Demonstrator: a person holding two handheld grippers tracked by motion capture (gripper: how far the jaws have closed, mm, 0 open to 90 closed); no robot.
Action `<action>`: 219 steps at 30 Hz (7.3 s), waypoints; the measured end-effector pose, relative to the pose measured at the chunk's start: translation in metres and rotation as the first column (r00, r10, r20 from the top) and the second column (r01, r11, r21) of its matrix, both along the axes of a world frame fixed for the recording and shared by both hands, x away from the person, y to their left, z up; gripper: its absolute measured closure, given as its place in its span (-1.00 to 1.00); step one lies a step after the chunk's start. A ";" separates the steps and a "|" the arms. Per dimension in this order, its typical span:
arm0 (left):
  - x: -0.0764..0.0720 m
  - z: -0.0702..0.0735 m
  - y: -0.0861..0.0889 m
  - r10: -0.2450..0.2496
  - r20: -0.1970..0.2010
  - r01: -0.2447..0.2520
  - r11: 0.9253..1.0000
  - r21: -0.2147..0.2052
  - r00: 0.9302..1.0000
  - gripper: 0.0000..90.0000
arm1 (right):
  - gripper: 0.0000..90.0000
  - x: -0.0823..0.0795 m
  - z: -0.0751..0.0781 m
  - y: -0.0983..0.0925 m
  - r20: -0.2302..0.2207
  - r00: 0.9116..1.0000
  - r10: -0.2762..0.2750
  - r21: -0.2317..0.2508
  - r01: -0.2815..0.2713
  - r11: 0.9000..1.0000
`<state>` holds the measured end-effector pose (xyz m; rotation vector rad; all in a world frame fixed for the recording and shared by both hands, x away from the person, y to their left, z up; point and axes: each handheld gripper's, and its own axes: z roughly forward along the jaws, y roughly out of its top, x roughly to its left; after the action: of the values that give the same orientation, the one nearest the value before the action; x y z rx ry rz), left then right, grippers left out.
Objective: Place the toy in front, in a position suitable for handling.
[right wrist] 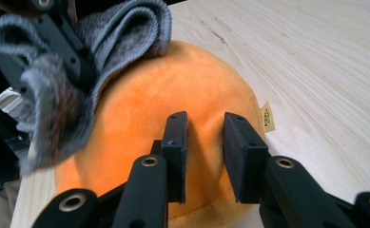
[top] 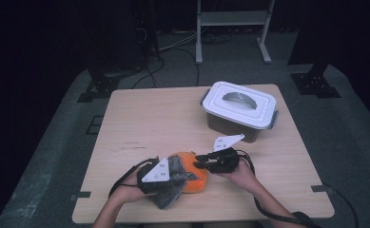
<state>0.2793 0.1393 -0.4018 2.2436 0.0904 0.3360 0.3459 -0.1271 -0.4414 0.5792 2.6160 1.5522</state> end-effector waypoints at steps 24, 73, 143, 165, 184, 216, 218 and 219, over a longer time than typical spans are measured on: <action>0.018 0.000 -0.001 0.037 -0.086 -0.045 0.995 -0.093 0.996 0.64 | -0.32 -0.051 0.015 0.008 0.181 0.983 0.000 -0.088 0.016 0.996; 0.032 -0.001 0.024 0.087 -0.172 -0.118 0.976 -0.182 0.981 0.63 | 0.52 -0.059 0.009 -0.015 0.264 0.933 0.245 -0.253 -0.178 0.951; 0.032 0.011 0.008 0.111 -0.156 -0.135 0.979 -0.154 0.981 0.64 | 0.43 -0.055 0.003 -0.007 0.226 0.962 0.154 -0.137 -0.125 0.983; 0.014 0.004 0.013 0.032 -0.195 -0.069 0.980 -0.186 0.980 0.66 | 0.35 -0.031 0.007 -0.012 -0.002 0.993 0.114 -0.039 -0.114 0.993; 0.017 0.002 -0.012 0.018 -0.207 -0.052 0.986 -0.161 0.978 0.66 | 0.04 -0.057 0.028 -0.031 0.176 0.969 0.172 -0.066 -0.163 0.984; 0.027 -0.010 0.002 0.063 -0.209 -0.095 0.985 -0.143 0.976 0.66 | 0.35 -0.044 0.019 -0.045 0.166 0.977 0.130 -0.090 -0.117 0.989; 0.029 -0.012 0.011 0.093 -0.218 -0.124 0.983 -0.133 0.972 0.66 | 0.35 -0.043 0.019 -0.047 0.159 0.979 0.127 -0.082 -0.115 0.990; 0.030 -0.012 0.014 0.102 -0.225 -0.137 0.980 -0.145 0.969 0.66 | 0.34 -0.043 0.018 -0.047 0.159 0.979 0.127 -0.078 -0.115 0.990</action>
<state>0.3090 0.1535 -0.4142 2.1125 0.3581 0.1416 0.3029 -0.1743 -0.4231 0.2788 2.6100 1.4651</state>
